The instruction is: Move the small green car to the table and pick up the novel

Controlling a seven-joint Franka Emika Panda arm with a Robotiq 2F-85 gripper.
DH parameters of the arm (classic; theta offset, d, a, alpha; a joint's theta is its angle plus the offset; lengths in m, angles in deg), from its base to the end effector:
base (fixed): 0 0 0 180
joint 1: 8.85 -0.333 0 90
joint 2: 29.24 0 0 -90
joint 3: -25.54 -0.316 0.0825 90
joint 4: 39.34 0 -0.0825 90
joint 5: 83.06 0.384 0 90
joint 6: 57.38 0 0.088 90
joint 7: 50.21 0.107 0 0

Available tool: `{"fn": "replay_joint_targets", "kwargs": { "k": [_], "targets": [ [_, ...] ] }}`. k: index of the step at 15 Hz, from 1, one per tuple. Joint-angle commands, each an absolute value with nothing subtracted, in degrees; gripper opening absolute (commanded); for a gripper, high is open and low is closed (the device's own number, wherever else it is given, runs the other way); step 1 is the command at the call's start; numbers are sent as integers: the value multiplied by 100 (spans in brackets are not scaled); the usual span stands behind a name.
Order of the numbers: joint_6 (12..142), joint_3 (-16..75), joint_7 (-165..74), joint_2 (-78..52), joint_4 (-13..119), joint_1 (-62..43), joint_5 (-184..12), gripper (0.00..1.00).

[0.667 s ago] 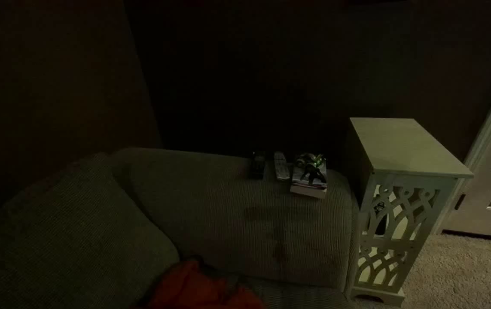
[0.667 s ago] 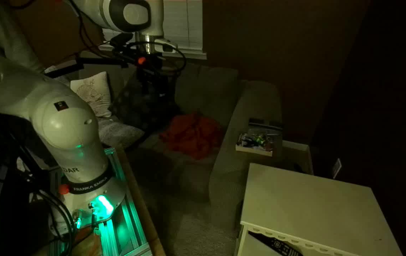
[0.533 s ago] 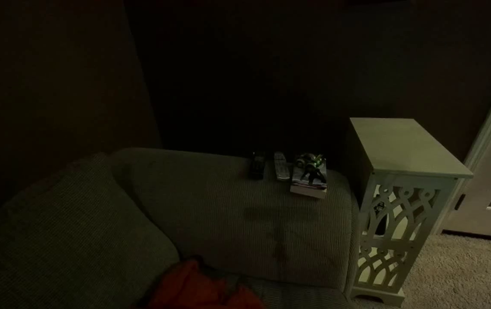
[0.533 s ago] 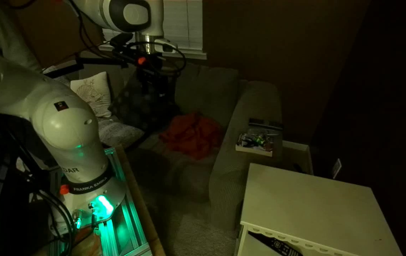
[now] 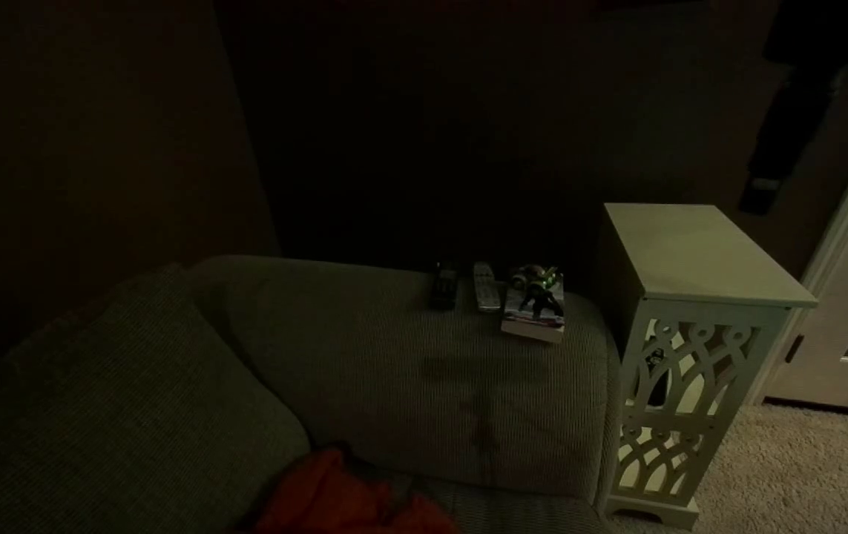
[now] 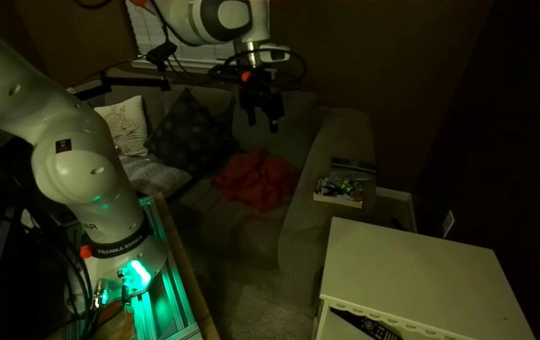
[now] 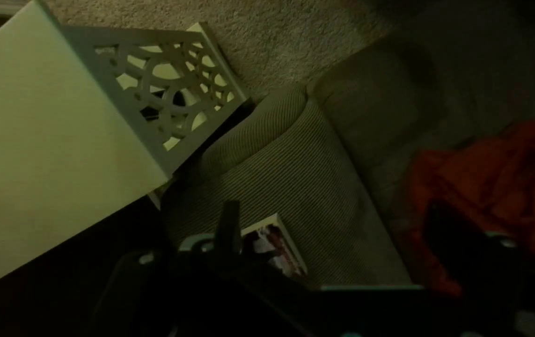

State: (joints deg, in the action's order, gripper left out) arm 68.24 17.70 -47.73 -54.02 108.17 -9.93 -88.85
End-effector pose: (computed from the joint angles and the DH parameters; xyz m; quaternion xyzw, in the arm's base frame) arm 0.3995 0.0586 0.4126 0.9941 0.0789 0.0290 0.0679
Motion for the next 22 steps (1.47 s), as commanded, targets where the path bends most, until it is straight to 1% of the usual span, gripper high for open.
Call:
{"fn": "replay_joint_targets", "kwargs": {
  "k": [1, 2, 3, 6, 9, 12, 14, 17, 20, 22],
  "targets": [
    [7173, 2011, -4733, -3944, 9573, -860, -8968, 100],
    [7121, 2161, -4975, -3603, 9205, -953, -8596, 100],
    [7138, 2067, -4787, -4412, 9971, -941, -8907, 100],
    [7145, 2190, -4892, -3699, 9352, -942, -8762, 100],
    [7144, 2187, -4894, -3583, 9250, -967, -8746, 100],
    [7492, 2327, -4769, -2711, 8562, -854, -8705, 100],
    [7435, 2494, -4923, -2073, 7968, -763, -8849, 100],
    [6844, 2715, -5361, -1171, 7021, -603, -8646, 100],
    [6287, 2651, -6203, -232, 6120, -324, -8193, 100],
    [5875, 2614, -6351, 349, 5520, -179, -7994, 100]
  ]
}}
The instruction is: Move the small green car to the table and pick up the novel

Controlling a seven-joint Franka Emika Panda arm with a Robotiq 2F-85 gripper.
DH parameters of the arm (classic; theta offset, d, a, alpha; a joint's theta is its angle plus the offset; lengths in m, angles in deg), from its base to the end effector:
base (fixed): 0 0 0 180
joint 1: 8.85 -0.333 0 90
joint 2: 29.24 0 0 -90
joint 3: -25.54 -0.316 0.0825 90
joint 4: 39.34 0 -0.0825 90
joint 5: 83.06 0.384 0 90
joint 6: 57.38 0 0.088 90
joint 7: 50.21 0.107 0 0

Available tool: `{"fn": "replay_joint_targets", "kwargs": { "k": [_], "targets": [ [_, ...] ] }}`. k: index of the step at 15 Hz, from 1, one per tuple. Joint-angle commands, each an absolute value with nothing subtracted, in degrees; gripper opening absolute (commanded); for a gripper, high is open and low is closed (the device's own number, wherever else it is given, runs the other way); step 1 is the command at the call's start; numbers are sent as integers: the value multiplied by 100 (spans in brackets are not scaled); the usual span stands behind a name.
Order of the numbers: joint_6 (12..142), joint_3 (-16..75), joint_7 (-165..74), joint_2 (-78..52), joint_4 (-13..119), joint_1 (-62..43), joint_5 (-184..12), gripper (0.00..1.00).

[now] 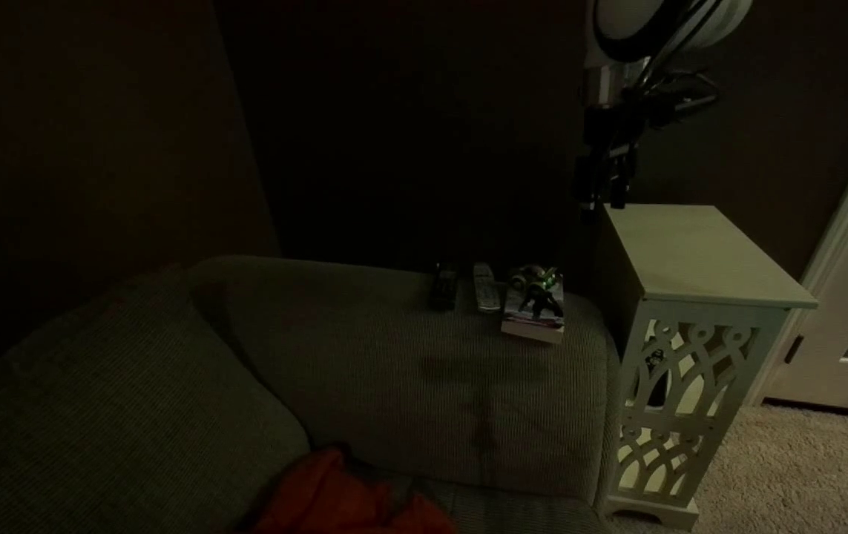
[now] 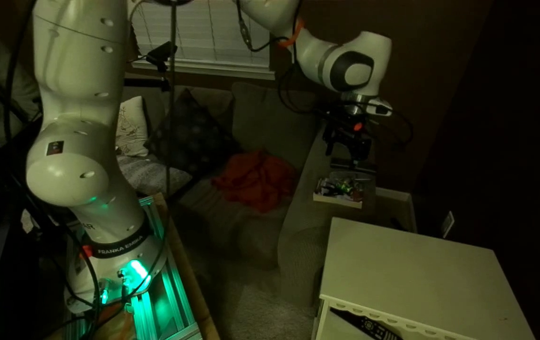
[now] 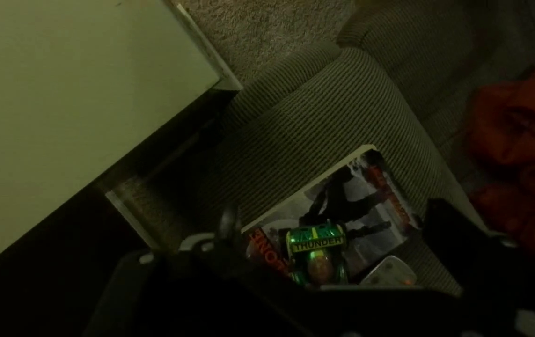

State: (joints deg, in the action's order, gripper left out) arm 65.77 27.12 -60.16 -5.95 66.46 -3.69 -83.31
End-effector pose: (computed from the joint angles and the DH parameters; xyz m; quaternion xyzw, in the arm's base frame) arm 0.6230 -0.0728 0.2971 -0.9982 -0.0301 0.0522 0.0003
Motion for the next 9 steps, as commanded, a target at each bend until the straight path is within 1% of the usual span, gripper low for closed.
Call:
{"fn": "replay_joint_targets", "kwargs": {
  "k": [1, 3, 5, 6, 9],
  "targets": [
    [6388, 2695, -6135, -309, 6358, -301, -8231, 100],
    [6386, 2704, -6161, -46, 6182, -263, -8222, 100],
    [6387, 2697, -6159, -103, 6210, -281, -8221, 100],
    [6696, 2662, -6251, -83, 6215, -251, -8161, 100],
    [7481, 2620, -6591, 599, 5811, -180, -8215, 100]
  ]
}}
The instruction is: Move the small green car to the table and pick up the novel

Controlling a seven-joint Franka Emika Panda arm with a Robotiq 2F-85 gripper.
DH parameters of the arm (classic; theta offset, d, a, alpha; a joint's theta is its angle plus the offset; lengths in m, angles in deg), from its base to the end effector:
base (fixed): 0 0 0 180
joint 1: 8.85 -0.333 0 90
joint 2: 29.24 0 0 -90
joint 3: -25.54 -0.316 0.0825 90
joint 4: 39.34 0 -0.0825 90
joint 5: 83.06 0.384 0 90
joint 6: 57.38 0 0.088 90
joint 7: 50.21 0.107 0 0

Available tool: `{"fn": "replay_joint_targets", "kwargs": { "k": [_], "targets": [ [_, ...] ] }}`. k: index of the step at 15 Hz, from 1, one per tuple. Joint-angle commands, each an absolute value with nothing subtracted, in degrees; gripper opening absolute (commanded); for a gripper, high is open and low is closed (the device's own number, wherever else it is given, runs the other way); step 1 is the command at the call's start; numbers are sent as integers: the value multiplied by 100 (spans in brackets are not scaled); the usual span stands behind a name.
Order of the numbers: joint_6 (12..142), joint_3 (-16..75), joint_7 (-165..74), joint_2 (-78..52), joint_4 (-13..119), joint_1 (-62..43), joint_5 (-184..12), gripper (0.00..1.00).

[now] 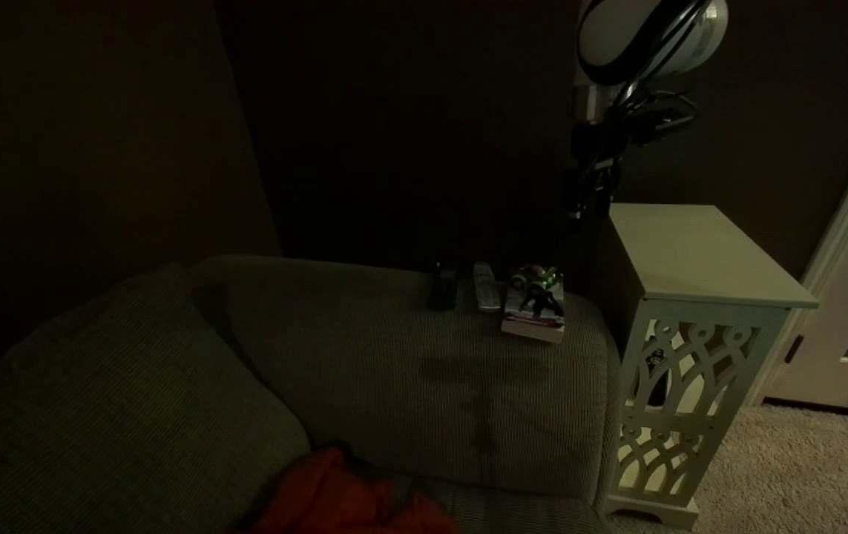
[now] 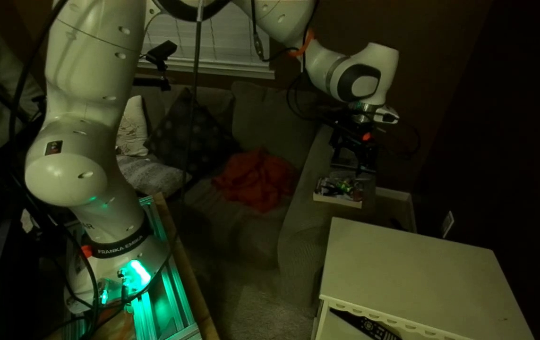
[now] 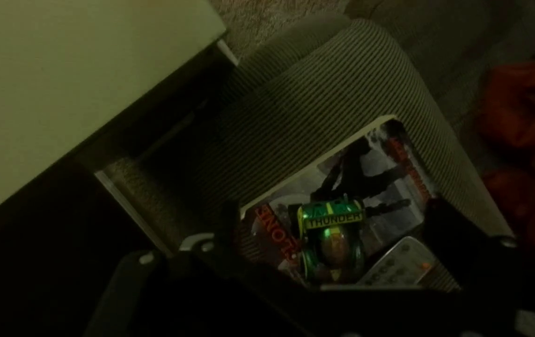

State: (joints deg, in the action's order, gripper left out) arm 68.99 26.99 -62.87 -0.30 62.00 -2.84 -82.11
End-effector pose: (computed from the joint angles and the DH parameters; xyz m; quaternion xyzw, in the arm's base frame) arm 0.6466 -0.0828 0.2716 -0.9986 -0.0416 0.0334 0.0063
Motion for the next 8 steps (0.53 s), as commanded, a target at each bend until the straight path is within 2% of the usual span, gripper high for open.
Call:
{"fn": "replay_joint_targets", "kwargs": {
  "k": [1, 8],
  "targets": [
    [7718, 2559, -6774, 808, 5698, -124, -8167, 100],
    [8242, 2125, -7051, 1722, 5119, -48, -8094, 100]
  ]
}}
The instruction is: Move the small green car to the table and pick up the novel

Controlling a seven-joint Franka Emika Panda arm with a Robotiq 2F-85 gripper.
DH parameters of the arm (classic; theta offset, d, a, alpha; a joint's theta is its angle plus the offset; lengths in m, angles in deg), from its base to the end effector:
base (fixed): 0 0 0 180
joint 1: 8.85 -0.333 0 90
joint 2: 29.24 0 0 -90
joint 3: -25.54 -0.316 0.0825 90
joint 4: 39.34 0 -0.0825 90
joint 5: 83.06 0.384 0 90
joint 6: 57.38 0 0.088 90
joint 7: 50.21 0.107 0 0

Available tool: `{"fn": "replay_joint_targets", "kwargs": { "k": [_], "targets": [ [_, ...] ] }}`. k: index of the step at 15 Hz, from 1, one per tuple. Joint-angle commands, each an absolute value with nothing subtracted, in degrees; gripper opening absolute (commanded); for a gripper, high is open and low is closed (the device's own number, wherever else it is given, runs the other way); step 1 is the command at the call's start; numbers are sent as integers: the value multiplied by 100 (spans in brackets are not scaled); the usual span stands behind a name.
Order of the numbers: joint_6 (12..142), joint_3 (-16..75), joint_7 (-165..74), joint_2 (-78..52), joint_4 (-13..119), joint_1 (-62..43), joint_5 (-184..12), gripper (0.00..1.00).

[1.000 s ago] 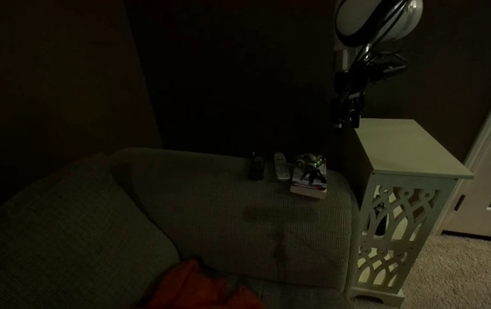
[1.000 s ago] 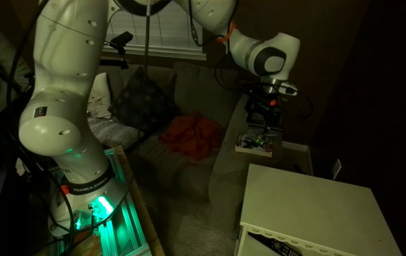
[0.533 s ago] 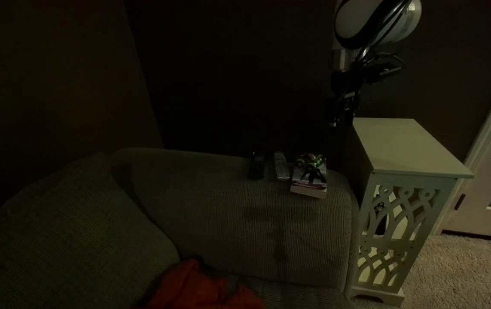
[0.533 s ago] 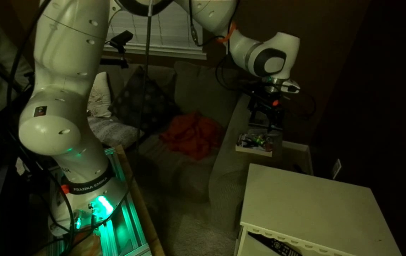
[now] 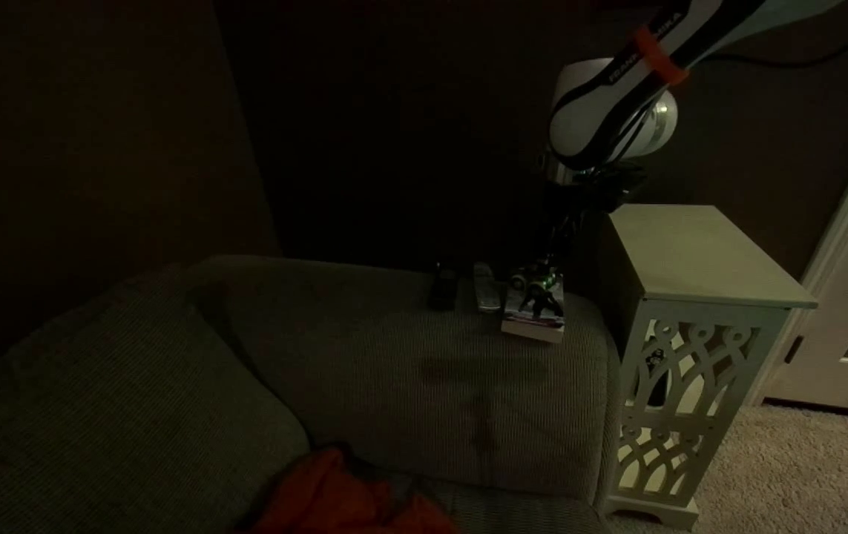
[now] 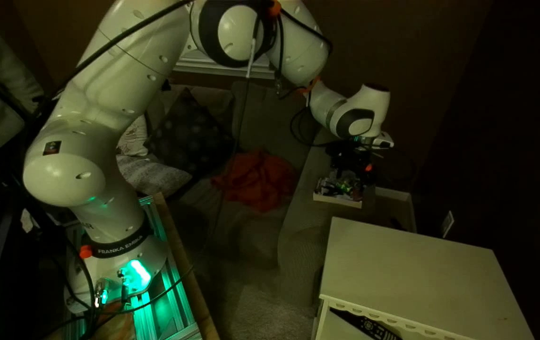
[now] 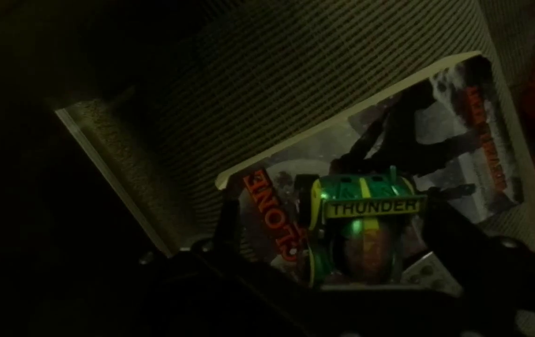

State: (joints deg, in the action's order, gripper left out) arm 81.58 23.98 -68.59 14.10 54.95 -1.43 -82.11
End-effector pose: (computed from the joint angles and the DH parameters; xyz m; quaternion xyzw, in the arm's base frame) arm 0.6833 -0.0722 0.1733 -0.9949 -0.0991 -0.0145 0.0120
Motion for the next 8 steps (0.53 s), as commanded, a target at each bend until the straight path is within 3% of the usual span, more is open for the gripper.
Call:
{"fn": "replay_joint_targets", "kwargs": {
  "k": [1, 8],
  "targets": [
    [8278, 2049, -7040, 1765, 5084, -47, -8067, 100],
    [8336, 2031, -6956, 2326, 4434, -5, -8133, 100]
  ]
}}
